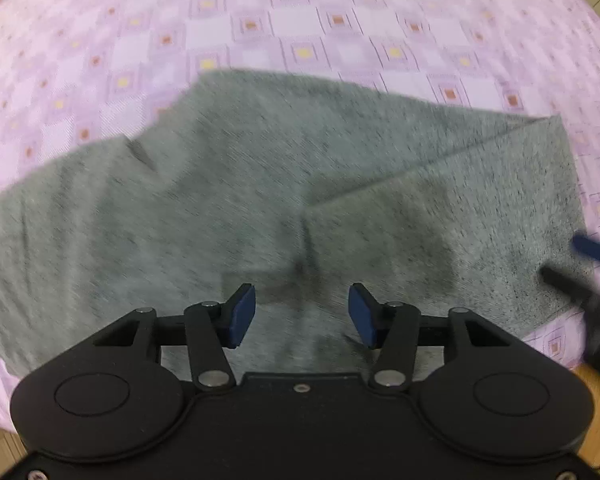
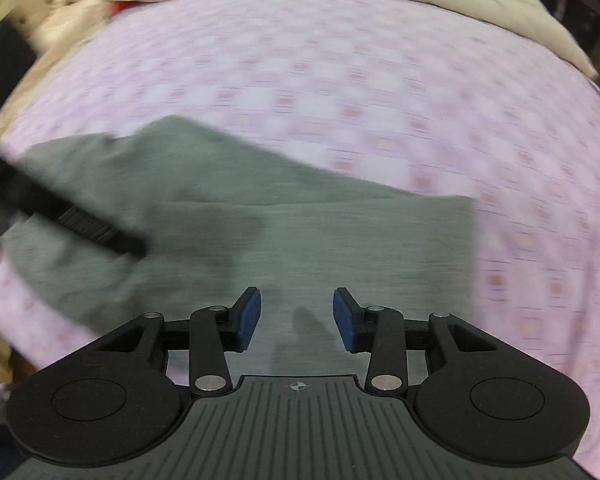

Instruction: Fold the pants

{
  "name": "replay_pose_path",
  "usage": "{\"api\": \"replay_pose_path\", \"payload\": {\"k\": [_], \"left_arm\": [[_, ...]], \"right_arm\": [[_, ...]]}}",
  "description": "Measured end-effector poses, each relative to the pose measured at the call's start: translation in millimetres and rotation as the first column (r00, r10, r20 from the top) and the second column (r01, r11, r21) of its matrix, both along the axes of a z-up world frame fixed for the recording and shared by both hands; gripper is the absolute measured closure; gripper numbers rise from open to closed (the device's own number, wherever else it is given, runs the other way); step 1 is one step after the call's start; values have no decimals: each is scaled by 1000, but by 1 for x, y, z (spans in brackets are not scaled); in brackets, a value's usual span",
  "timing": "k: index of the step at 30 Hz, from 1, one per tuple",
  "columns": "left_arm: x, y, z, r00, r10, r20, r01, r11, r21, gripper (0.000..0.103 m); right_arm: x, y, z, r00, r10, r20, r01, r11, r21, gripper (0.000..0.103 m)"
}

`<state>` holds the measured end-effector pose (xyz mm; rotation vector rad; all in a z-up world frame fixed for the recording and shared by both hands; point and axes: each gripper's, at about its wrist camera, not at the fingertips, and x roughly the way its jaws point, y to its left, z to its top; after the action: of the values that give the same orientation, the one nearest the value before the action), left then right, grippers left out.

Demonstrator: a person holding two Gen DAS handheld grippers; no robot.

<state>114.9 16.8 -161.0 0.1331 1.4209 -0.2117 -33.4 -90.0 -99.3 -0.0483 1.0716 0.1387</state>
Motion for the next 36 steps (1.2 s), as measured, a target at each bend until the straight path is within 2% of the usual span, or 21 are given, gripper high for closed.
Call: {"api": "replay_pose_path", "payload": {"k": [4,8,10,13,18,23,24,25,27,29,30,33,36], "left_arm": [[-9,-14,-12,999,40,-30,-40,999,20,41],[-23,-27,-30,998,46,-43,-43,996,80,37],[-29,-30,-37,998,56,-36,-53,994,98,30],[-29,-28,-40,995,96,-30,-93,991,93,25],[-31,-17,-38,990,138,-30,-136,989,62,24],[-41,-10,-34,990,140,-8,-139,988,61,24],[-43,-9,-34,990,144,-5,-144,988,58,24],[-44,-8,-33,989,147,0,-146,988,56,24],[-52,-5,-29,990,140,16,-141,988,60,25],[-52,-8,-23,993,113,45,-116,991,61,27],[-54,-12,-20,993,99,66,-103,993,63,27],[-55,-16,-17,993,64,100,-71,995,69,27],[-53,-18,-26,995,57,78,-64,994,94,26]], "right_arm": [[21,-33,5,1000,4,0,-4,1000,-14,64],[43,-56,5,1000,16,3,-16,999,-31,63],[60,-67,-1,1000,9,-12,-10,1000,-22,62],[89,-75,-6,999,13,-36,-14,1000,-19,57],[130,-83,-35,979,10,-202,-2,999,41,55],[141,-102,-65,912,-62,-406,128,982,137,56],[139,-104,-67,904,-63,-423,144,976,162,73],[135,-104,-66,905,-54,-422,148,970,192,85],[123,-98,-55,930,-2,-368,77,979,189,92],[109,-96,-37,960,21,-277,18,990,138,93],[102,-102,-32,969,-8,-249,45,989,143,93],[94,-113,-47,955,-116,-272,158,978,138,93],[89,-104,-60,957,-134,-258,164,981,99,93]]}}
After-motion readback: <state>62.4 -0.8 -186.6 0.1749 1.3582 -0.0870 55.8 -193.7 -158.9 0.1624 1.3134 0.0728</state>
